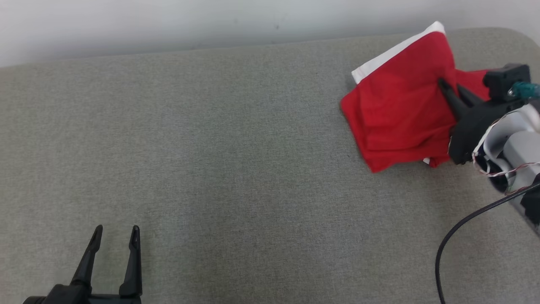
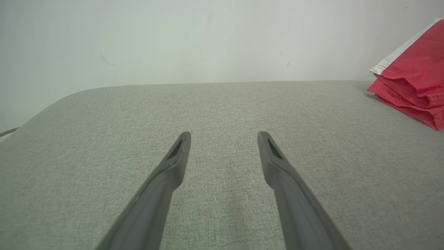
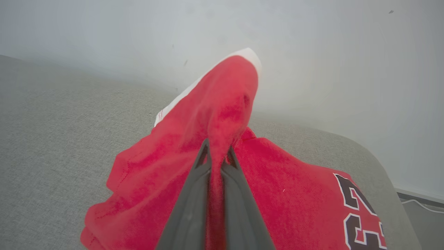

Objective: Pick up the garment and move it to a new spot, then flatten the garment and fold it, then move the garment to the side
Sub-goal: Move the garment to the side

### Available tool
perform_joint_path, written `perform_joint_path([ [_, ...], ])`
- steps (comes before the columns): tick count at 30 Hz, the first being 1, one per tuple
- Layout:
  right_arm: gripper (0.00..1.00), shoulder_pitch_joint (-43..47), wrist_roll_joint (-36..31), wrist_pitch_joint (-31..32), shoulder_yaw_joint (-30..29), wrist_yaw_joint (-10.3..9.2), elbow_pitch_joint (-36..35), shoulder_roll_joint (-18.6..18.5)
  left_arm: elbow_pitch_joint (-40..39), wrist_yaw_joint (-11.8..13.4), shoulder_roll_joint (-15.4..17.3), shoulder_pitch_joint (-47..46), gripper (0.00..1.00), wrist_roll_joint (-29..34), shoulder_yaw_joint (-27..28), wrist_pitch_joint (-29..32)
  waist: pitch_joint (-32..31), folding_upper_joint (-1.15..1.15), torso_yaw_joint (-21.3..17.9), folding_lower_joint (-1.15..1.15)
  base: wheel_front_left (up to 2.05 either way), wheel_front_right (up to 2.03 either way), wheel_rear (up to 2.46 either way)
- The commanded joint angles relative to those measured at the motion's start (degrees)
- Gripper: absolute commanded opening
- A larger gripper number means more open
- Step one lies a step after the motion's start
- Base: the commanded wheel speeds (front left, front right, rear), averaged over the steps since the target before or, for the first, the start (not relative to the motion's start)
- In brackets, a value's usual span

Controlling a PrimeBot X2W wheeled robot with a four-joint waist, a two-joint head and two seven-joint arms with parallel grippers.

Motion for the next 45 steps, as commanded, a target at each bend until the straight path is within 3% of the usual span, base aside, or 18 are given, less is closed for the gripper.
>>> perform_joint_path([
  [1, 0.0, -1.6, -0.3, 0.2, 0.2, 0.0, -0.5, -1.1, -0.4, 0.3, 0.5, -0.1, 1.0, 0.6, 0.3, -0.2, 0.7, -0.01, -0.9, -0.01, 0.0, 0.0, 0.0],
  [13, 0.0, -6.5, 2.1, 4.0, 0.4, 0.0, -3.7, -7.9, -2.7, 0.3, 1.8, 0.2, 1.0, 1.0, 1.0, -0.2, 3.2, -0.01, -2.5, -0.01, 0.0, 0.0, 0.0],
  [22, 0.0, -7.3, 3.7, 5.2, 0.4, 0.0, -3.5, -10.6, -3.2, 0.4, 2.8, -0.4, 1.0, 1.0, 1.2, -0.2, 4.7, -0.01, -3.1, -0.01, 0.0, 0.0, 0.0],
  [40, 0.0, -10.4, 2.3, 5.7, 1.7, 0.0, 4.1, -9.9, -4.5, 0.8, 4.2, -1.4, 1.0, 0.5, 1.2, -0.2, 8.9, -0.01, -3.0, -0.01, 0.0, 0.0, 0.0],
  [41, 0.15, -10.6, 2.1, 5.6, 1.7, 0.0, 4.6, -9.7, -4.4, 0.8, 4.2, -1.5, 1.0, 0.4, 1.1, -0.2, 8.9, -0.01, -2.9, -0.01, 0.0, 0.0, 0.0],
  [42, 0.8, -10.7, 1.9, 5.4, 1.8, 0.0, 5.0, -9.5, -4.3, 0.9, 4.2, -1.5, 1.0, 0.3, 1.1, -0.2, 9.0, -0.01, -2.9, -0.01, 0.0, 0.0, 0.0],
  [43, 1.0, -10.7, 1.6, 5.5, 1.9, 0.0, 5.5, -9.3, -4.2, 0.9, 4.3, -1.5, 1.0, 0.3, 1.1, -0.2, 9.0, -0.01, -2.9, -0.01, 0.0, 0.0, 0.0],
  [45, 1.0, -10.9, 0.6, 5.3, 2.4, 0.0, 6.6, -9.3, -4.1, 0.9, 4.2, -1.6, 1.0, 0.2, 1.0, -0.2, 9.0, -0.01, -2.8, -0.01, 0.0, 0.0, 0.0],
])
